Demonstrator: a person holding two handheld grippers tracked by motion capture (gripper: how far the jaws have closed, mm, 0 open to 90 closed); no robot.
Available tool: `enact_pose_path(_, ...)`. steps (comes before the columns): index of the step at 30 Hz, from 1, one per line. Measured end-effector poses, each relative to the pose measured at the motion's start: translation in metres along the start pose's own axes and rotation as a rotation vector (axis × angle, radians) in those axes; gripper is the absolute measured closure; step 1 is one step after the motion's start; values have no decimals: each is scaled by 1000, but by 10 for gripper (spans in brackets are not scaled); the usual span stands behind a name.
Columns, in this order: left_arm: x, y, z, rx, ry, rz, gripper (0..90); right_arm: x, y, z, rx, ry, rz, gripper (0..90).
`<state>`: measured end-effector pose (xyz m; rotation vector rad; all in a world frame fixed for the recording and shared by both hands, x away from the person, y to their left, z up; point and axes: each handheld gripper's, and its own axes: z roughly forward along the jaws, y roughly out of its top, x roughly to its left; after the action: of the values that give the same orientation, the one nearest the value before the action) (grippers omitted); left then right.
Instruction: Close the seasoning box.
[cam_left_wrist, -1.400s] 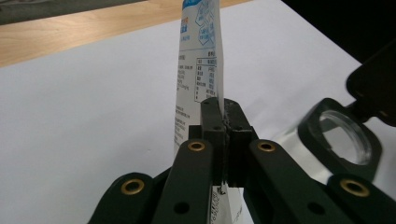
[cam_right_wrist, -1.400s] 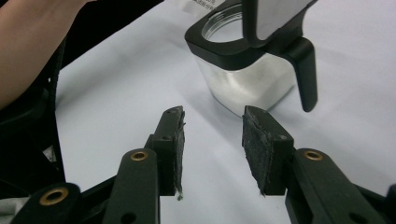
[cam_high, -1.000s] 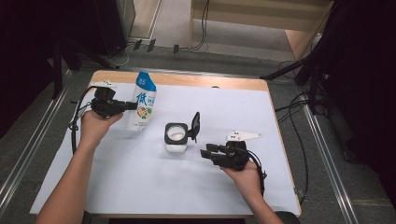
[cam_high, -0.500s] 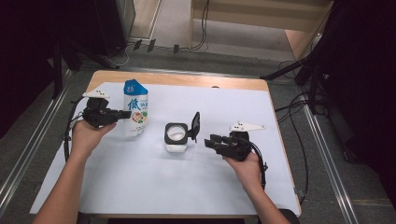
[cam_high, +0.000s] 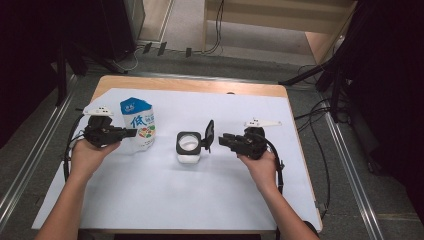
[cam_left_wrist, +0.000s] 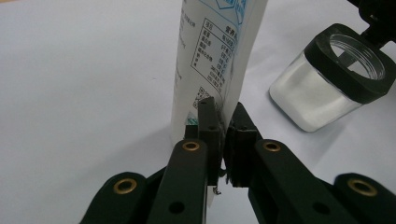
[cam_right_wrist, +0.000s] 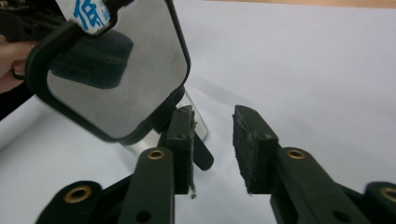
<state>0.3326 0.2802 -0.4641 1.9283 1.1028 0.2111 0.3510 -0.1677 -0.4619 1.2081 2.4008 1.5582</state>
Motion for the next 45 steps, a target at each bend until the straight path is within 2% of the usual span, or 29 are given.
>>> enact_pose_path(6, 0, -6, -1, 15, -9, 5, 840, 1, 13, 5, 0, 49, 0, 854)
enact_pose_path(8, 1, -7, -1, 12, -14, -8, 834, 3, 18, 9, 2, 61, -15, 876)
enact_pose_path(11, 1, -7, -2, 9, -13, -4, 818, 6, 23, 14, 9, 70, -20, 899)
enact_pose_path(15, 1, -8, -2, 9, -18, -5, 790, 10, 25, 17, -2, 94, -10, 900)
enact_pose_path(23, 1, -10, -6, -13, -28, -2, 707, 12, 24, 18, -8, 94, -5, 900)
enact_pose_path(27, 2, -12, -9, -14, -31, 4, 615, 14, 23, 20, -14, 97, -5, 900)
enact_pose_path(29, 2, -14, -11, -22, -28, -16, 547, 15, 23, 21, -11, 98, -7, 900)
enact_pose_path(33, 1, -19, -16, -18, -29, -22, 450, 17, 22, 25, -8, 105, -3, 900)
enact_pose_path(39, -2, -25, -23, -23, -32, -13, 405, 20, 19, 31, -7, 115, -8, 891)
enact_pose_path(45, -1, -31, -28, -30, -31, -24, 382, 25, 18, 33, 1, 123, -19, 900)
